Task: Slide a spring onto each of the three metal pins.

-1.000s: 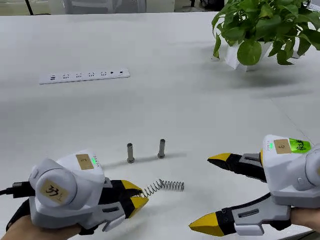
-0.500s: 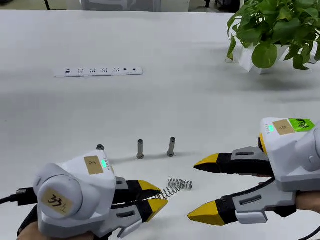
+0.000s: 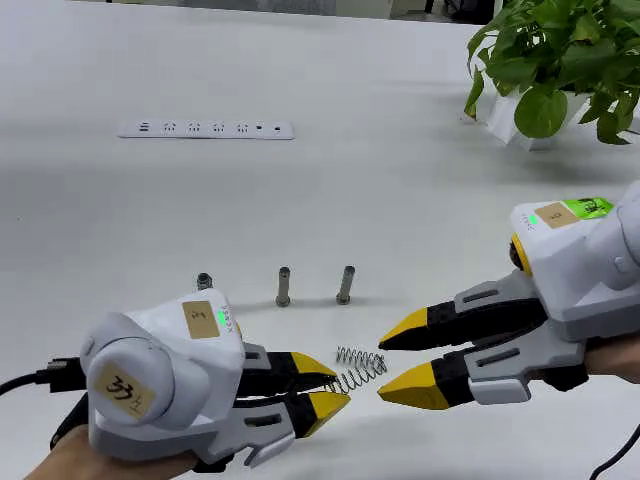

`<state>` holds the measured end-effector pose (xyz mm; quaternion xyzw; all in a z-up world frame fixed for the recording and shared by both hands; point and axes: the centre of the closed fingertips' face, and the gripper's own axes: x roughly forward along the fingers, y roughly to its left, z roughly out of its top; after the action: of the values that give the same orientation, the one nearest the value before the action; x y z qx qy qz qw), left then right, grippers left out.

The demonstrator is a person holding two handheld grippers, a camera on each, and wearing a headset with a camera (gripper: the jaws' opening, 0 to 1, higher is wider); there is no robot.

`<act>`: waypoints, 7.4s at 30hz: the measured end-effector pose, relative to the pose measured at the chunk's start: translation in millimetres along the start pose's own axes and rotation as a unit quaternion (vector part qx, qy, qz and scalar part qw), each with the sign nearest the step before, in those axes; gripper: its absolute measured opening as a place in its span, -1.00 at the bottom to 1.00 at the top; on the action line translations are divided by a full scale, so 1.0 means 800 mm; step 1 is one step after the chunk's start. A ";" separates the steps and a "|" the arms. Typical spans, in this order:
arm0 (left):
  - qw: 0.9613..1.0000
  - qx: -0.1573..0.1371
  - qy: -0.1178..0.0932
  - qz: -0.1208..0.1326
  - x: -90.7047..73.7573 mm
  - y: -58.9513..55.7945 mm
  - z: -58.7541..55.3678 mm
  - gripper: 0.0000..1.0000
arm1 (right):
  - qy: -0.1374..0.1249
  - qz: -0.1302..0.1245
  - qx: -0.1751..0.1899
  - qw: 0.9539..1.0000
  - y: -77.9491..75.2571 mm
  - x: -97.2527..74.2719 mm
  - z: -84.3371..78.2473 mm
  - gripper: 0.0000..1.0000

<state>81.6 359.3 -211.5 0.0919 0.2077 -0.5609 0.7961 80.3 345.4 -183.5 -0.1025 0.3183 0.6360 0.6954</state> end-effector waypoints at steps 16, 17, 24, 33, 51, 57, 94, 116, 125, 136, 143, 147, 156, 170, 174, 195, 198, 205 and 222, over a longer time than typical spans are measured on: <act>1.000 0.011 -0.004 -0.020 -0.006 -0.008 0.000 -0.79 | 0.009 0.015 0.003 1.000 0.003 0.004 0.001 -0.68; 1.000 0.012 -0.004 -0.020 -0.006 -0.008 0.000 -0.79 | 0.010 0.015 0.003 1.000 0.000 0.004 0.000 -0.69; 1.000 0.013 -0.006 -0.022 -0.007 -0.008 0.001 -0.79 | 0.014 0.020 0.004 1.000 0.003 0.005 -0.001 -0.74; 1.000 0.020 -0.001 -0.024 -0.007 -0.008 0.001 -0.79 | 0.024 0.019 -0.007 1.000 0.001 0.005 -0.002 -0.77; 0.999 0.018 0.022 -0.023 0.004 -0.010 -0.002 -0.80 | 0.065 -0.003 -0.072 0.995 0.004 0.005 0.006 -0.77; 0.999 0.008 0.027 -0.022 0.008 -0.012 -0.004 -0.80 | 0.080 -0.009 -0.095 0.992 0.004 0.006 0.008 -0.77; 0.999 -0.005 -0.004 -0.044 0.010 -0.030 0.010 -0.81 | 0.120 0.036 -0.118 0.985 0.017 -0.001 0.016 -0.57; 0.998 0.009 -0.008 -0.056 0.014 -0.032 0.022 -0.81 | 0.189 0.077 -0.132 0.970 0.020 0.009 -0.006 -0.72; 0.998 0.006 -0.012 -0.055 0.016 -0.033 0.024 -0.81 | 0.191 0.082 -0.130 0.969 0.022 0.010 -0.006 -0.74; 0.999 0.004 -0.014 -0.050 0.015 -0.030 0.021 -0.81 | 0.194 0.078 -0.124 0.970 0.021 0.013 -0.008 -0.75; 0.999 0.003 -0.016 -0.048 0.016 -0.031 0.021 -0.81 | 0.188 0.079 -0.123 0.971 0.023 0.015 -0.005 -0.76; 0.999 0.001 -0.018 -0.048 0.016 -0.031 0.022 -0.81 | 0.186 0.080 -0.122 0.972 0.023 0.015 -0.004 -0.76; 0.999 0.007 -0.022 -0.046 0.015 -0.030 0.022 -0.80 | 0.191 0.082 -0.122 0.970 0.023 0.015 -0.004 -0.76; 0.999 0.005 -0.037 0.001 0.002 -0.007 0.013 -0.61 | 0.185 0.071 -0.134 0.971 0.011 0.027 0.004 -0.76; 0.999 -0.015 -0.037 0.031 -0.009 0.009 0.005 -0.37 | 0.174 0.057 -0.135 0.974 0.001 0.032 0.010 -0.76; 0.965 -0.113 -0.031 0.233 -0.090 0.091 -0.047 0.93 | 0.205 0.062 -0.181 0.960 -0.018 0.056 0.008 -0.75; 0.962 -0.119 -0.016 0.245 -0.098 0.095 -0.057 1.00 | 0.216 0.060 -0.188 0.956 -0.023 0.056 0.009 -0.75; 0.956 -0.129 0.006 0.263 -0.112 0.100 -0.072 1.00 | 0.248 0.057 -0.226 0.940 -0.038 0.060 0.010 -0.75; 0.948 -0.126 0.027 0.290 -0.122 0.097 -0.080 1.00 | 0.287 0.024 -0.308 0.907 -0.114 0.082 0.066 -0.75</act>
<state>111.5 494.5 -232.9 0.0627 0.2623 -0.2721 0.9237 183.0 412.8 -204.2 -0.4818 0.2951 0.6620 0.4925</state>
